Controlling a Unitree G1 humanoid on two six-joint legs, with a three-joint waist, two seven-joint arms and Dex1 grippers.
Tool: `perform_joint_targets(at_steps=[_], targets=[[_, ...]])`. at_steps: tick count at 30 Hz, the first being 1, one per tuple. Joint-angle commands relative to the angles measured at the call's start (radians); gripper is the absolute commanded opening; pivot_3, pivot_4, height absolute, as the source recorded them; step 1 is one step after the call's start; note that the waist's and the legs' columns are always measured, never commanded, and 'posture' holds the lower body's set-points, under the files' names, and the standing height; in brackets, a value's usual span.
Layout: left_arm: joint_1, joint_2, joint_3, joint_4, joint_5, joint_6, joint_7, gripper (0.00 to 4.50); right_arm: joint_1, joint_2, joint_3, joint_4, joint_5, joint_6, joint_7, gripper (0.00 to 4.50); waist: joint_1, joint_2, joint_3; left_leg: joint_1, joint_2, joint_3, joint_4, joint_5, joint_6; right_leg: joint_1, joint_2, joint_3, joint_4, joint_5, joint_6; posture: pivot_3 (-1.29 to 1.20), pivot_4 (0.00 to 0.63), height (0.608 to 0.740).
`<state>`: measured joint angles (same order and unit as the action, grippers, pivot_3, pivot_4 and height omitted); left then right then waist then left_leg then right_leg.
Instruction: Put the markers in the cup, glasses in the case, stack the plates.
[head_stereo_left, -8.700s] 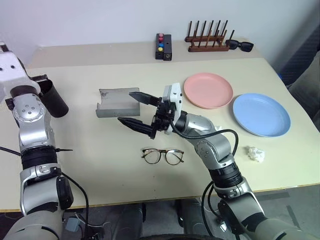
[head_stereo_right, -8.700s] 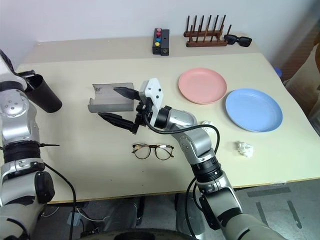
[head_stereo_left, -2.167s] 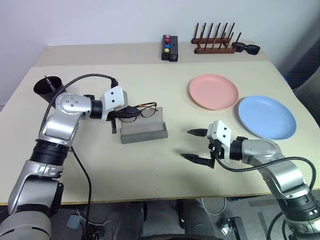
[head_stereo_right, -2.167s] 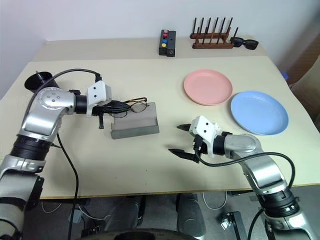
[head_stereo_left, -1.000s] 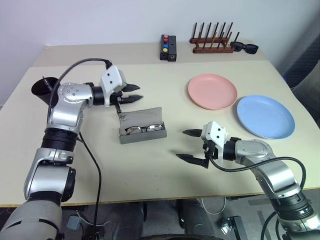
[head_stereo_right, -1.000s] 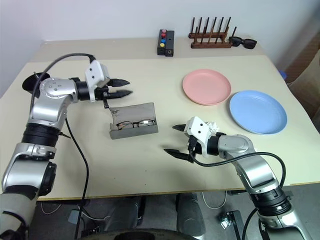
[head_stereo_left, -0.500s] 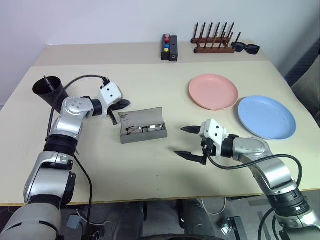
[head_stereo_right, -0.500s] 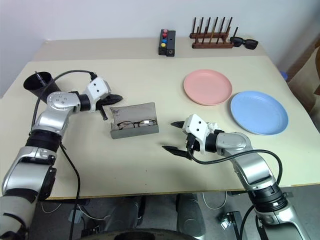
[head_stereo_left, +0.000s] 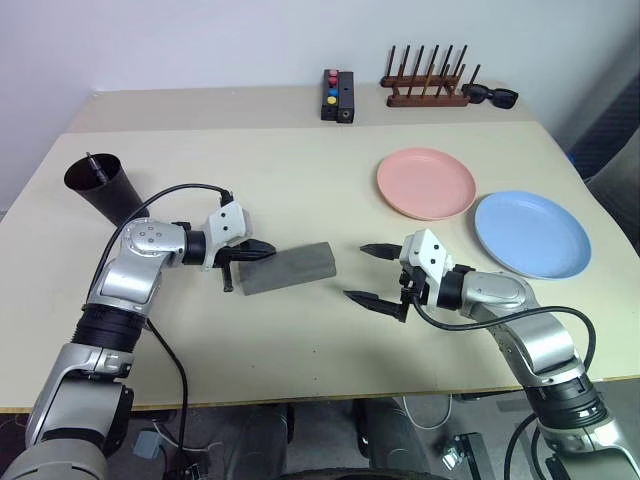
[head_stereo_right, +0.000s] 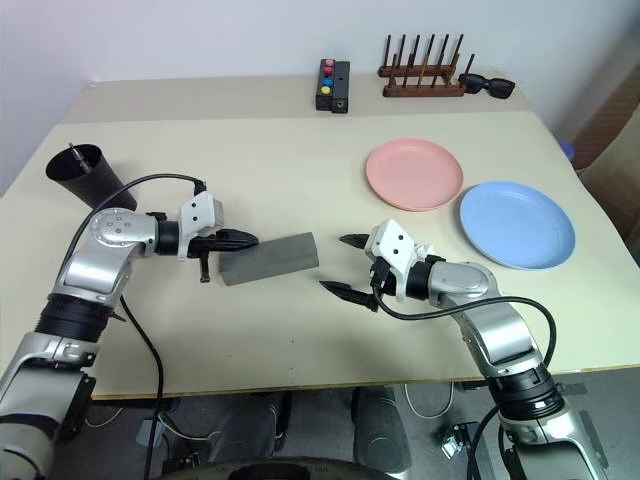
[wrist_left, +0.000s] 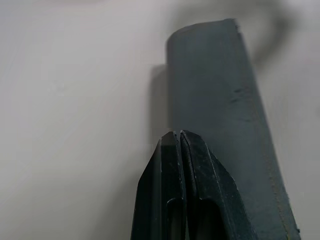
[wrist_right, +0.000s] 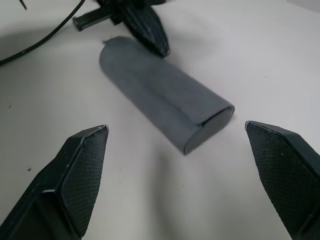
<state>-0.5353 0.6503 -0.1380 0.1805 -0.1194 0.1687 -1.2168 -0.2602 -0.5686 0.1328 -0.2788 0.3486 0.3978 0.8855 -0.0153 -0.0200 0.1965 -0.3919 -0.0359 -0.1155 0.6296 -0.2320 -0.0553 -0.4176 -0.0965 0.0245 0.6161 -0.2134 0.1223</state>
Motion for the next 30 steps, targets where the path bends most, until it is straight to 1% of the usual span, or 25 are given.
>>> perform_joint_targets(at_steps=[1, 4, 7, 12, 16, 19, 21, 25, 26, 27, 30], targets=[[0.048, 0.004, -0.032, -0.074, 0.010, 0.013, 0.011, 0.07, -0.024, 0.013, -0.031, -0.004, 0.019, -0.016, -0.004, 4.50, 0.000, 0.000, 0.000, 0.000, 0.000, 0.000, 0.000, 0.000, 0.000, 0.000, 0.000, 0.000, 0.000, 0.000, 0.000, 0.00, 0.150, 0.739], [0.060, -0.009, -0.025, -0.084, 0.012, 0.009, 0.044, 0.07, -0.030, 0.015, -0.033, 0.003, 0.018, -0.022, -0.011, 4.50, 0.002, 0.000, 0.000, 0.000, 0.000, 0.000, 0.000, 0.000, 0.000, 0.000, 0.000, 0.000, 0.000, 0.000, 0.000, 0.00, 0.150, 0.739], [0.038, -0.062, 0.034, -0.088, -0.033, 0.030, 0.125, 0.07, -0.061, 0.017, -0.043, 0.041, -0.021, -0.045, -0.054, 4.50, 0.003, 0.000, 0.000, 0.001, 0.000, 0.000, 0.000, 0.000, 0.000, 0.001, 0.000, 0.000, -0.001, 0.000, -0.001, 0.00, 0.150, 0.739], [0.061, -0.067, 0.084, -0.242, -0.134, 0.096, 0.140, 0.07, -0.193, -0.015, -0.013, 0.268, -0.263, -0.145, -0.231, 4.50, -0.003, 0.000, 0.000, 0.000, 0.000, 0.000, 0.000, 0.000, 0.000, 0.000, 0.000, 0.000, 0.000, 0.000, -0.001, 0.00, 0.150, 0.739], [0.135, -0.060, 0.072, -0.378, -0.190, 0.138, 0.132, 0.07, -0.301, -0.015, 0.033, 0.460, -0.406, -0.223, -0.311, 4.50, -0.008, 0.001, 0.000, 0.000, 0.000, 0.001, -0.003, 0.000, 0.000, -0.002, 0.000, 0.000, 0.000, 0.000, 0.000, 0.00, 0.150, 0.739], [0.188, -0.094, 0.073, -0.458, -0.245, 0.173, 0.159, 0.07, -0.381, -0.014, 0.082, 0.627, -0.518, -0.285, -0.370, 4.50, -0.007, 0.001, 0.000, 0.000, 0.000, 0.002, -0.003, 0.000, 0.000, -0.002, 0.000, 0.001, 0.000, 0.000, 0.000, 0.00, 0.150, 0.739], [0.213, -0.118, 0.081, -0.490, -0.281, 0.207, 0.184, 0.07, -0.424, -0.007, 0.103, 0.719, -0.563, -0.319, -0.395, 4.50, -0.004, 0.001, 0.000, 0.000, 0.000, 0.002, -0.002, 0.000, 0.000, -0.002, 0.000, 0.001, 0.000, 0.000, -0.001, 0.00, 0.150, 0.739], [0.246, -0.141, 0.090, -0.530, -0.320, 0.245, 0.228, 0.07, -0.475, 0.015, 0.110, 0.833, -0.589, -0.369, -0.414, 4.50, -0.004, 0.001, 0.000, 0.000, 0.000, 0.001, 0.000, 0.000, 0.000, -0.001, 0.000, 0.001, 0.000, 0.000, -0.001, 0.00, 0.150, 0.739], [0.253, -0.147, 0.096, -0.538, -0.327, 0.250, 0.243, 0.00, -0.481, 0.016, 0.115, 0.848, -0.597, -0.381, -0.412, 3.95, -0.005, 0.001, 0.000, 0.000, 0.000, 0.001, -0.001, 0.000, 0.000, -0.001, 0.000, 0.001, 0.000, 0.000, -0.001, 0.00, 0.150, 0.739], [0.258, -0.151, 0.101, -0.544, -0.333, 0.252, 0.257, 0.00, -0.486, 0.017, 0.118, 0.860, -0.603, -0.391, -0.411, 3.72, -0.005, 0.001, 0.000, 0.000, 0.000, 0.001, -0.001, 0.000, 0.000, -0.001, 0.000, 0.001, 0.000, 0.000, -0.001, 0.00, 0.150, 0.739], [0.267, -0.165, 0.113, -0.551, -0.348, 0.251, 0.290, 0.00, -0.490, 0.020, 0.115, 0.879, -0.611, -0.412, -0.407, 2.18, -0.005, 0.001, 0.000, 0.000, 0.000, 0.001, -0.001, 0.000, 0.000, -0.001, 0.000, 0.001, 0.000, 0.000, -0.001, 0.00, 0.150, 0.739]])
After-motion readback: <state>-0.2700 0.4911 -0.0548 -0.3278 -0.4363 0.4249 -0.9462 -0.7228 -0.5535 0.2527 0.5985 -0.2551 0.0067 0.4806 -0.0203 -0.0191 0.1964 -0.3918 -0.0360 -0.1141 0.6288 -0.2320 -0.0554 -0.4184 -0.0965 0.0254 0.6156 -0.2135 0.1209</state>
